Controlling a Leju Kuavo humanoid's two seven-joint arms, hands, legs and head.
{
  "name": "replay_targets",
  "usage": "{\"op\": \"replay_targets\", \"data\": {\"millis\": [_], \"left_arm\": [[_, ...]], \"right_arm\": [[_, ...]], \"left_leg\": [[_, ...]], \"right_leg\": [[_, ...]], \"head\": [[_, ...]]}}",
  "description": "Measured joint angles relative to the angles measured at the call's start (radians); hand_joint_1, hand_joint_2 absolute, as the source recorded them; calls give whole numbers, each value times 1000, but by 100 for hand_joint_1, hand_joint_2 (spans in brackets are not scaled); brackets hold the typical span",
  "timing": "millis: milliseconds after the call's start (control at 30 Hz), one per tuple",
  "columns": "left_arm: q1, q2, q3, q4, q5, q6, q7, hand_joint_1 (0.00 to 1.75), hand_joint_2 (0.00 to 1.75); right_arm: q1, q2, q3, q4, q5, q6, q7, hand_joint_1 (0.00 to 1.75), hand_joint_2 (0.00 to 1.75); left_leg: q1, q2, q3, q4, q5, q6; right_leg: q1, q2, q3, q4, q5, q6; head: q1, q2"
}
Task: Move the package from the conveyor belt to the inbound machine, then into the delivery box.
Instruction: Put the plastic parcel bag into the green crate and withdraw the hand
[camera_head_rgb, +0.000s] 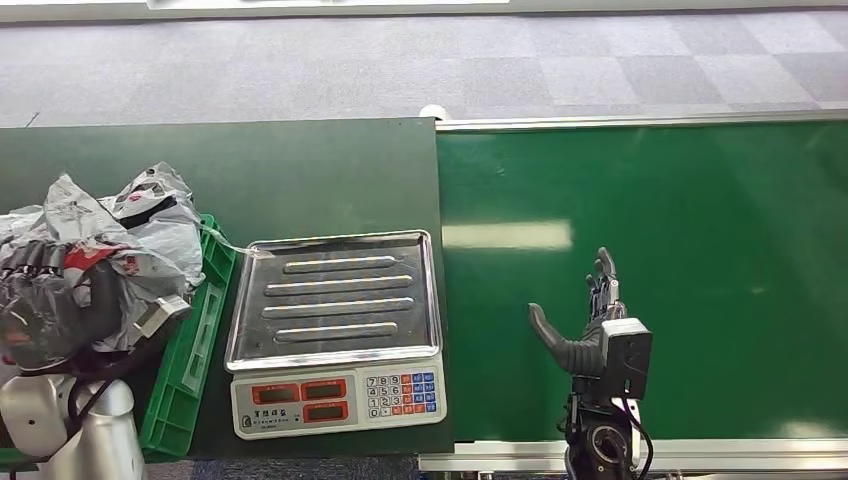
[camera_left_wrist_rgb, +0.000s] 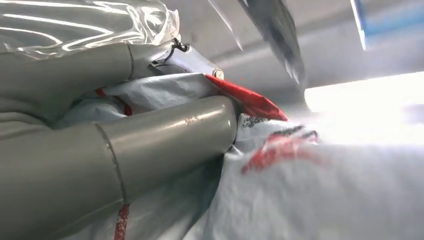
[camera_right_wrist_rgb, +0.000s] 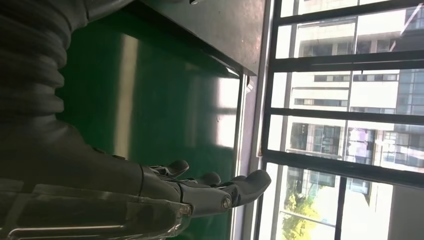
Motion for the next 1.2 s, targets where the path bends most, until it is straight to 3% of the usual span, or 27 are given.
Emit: {"op": "replay_targets", "data": {"millis": [33,133,200,300,467,600,733,867,933,1000,1133,1200], "left_arm": [[1,10,-19,46,-43,-42,77,175,0],[12,70,-139,182,-118,-230,426,175,0],[17,107,-211,239,-116,-273,556,175,0],[16,151,-272,288,-112,-263,623,175,0],[11,192,-298,329,-118,-232,727,175,0],[-1,210,-305,361,-143,-206,770,150,0],[-5,220,-302,384,-146,-129,791,0,0],[-9,226,-293,388,-89,-31,752,0,0],[-9,220,-276,372,-35,7,674,0,0],[-7,194,-233,328,29,23,512,0,0],[-26,85,-58,219,186,32,59,0,0],[-38,37,27,181,221,32,-42,0,0]], "right_arm": [[-1,0,-4,-2,6,8,2,0,175],[-8,1,-21,-3,32,43,12,0,175],[-13,2,-32,-3,44,57,15,0,175],[-20,4,-43,-3,54,65,16,0,175],[-21,10,-52,-3,63,67,22,0,175],[-21,13,-55,-3,64,66,25,0,175],[-20,16,-56,-3,64,62,30,0,175],[-20,20,-56,-3,64,59,33,0,175],[-17,21,-56,-3,64,55,34,0,175],[-13,21,-55,-3,62,47,33,0,175],[-7,22,-48,-2,50,32,21,0,175],[-6,23,-43,-2,47,28,17,0,175]], "left_leg": [[0,0,0,0,0,0],[0,0,1,0,0,0],[0,-1,1,0,0,0],[0,-3,4,-1,0,0],[0,-2,9,-2,-1,-1],[0,-2,14,-2,-1,-1],[0,-1,17,-3,0,-2],[0,0,18,-4,0,-2],[0,2,18,-3,0,-2],[0,3,16,-3,0,-3],[0,3,10,-3,0,-2],[0,3,8,-3,0,-2]], "right_leg": [[0,0,0,0,0,0],[0,0,1,0,0,0],[0,-1,2,0,0,0],[0,-3,6,0,-1,0],[0,-2,11,0,-1,-1],[0,-2,15,0,-1,-1],[0,-1,17,0,-1,-1],[0,0,17,0,-1,-2],[0,2,16,1,-1,-2],[0,3,14,1,-1,-2],[0,3,8,1,-1,-1],[0,3,7,0,-1,-1]], "head": [[0,0],[0,0],[0,0],[0,0],[0,0],[0,0],[0,0],[0,0],[0,0],[0,0],[0,0],[0,0]]}}
